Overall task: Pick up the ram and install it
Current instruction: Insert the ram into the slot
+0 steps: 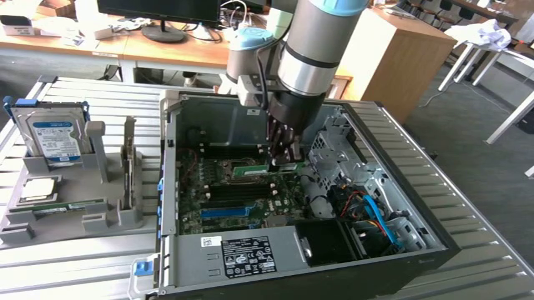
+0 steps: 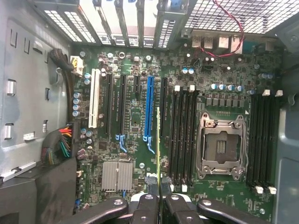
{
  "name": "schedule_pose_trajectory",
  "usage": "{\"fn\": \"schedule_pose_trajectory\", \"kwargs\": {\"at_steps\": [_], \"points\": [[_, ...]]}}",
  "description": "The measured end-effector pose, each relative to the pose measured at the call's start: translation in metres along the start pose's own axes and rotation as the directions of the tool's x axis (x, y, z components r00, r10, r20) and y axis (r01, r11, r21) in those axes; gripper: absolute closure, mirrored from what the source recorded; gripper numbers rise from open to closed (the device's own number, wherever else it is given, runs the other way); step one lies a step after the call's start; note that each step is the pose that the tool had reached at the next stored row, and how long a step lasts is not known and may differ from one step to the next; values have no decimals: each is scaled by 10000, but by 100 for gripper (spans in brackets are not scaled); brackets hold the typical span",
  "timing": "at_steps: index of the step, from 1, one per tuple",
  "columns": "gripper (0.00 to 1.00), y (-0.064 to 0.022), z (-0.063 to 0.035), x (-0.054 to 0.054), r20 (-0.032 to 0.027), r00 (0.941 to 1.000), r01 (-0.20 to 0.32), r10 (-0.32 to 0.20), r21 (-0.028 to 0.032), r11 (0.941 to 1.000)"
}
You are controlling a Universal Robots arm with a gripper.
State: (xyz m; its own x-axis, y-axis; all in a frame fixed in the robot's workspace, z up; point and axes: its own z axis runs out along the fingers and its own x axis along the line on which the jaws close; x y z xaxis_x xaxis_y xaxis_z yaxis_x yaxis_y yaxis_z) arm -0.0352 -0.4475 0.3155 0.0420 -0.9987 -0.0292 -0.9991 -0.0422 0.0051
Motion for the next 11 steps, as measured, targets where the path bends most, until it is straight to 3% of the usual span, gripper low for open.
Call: {"fn": "schedule_pose_trajectory", "kwargs": {"at_steps": [11], "points": [[87,0,31,1,0,10000,0,0,0,10000]]}}
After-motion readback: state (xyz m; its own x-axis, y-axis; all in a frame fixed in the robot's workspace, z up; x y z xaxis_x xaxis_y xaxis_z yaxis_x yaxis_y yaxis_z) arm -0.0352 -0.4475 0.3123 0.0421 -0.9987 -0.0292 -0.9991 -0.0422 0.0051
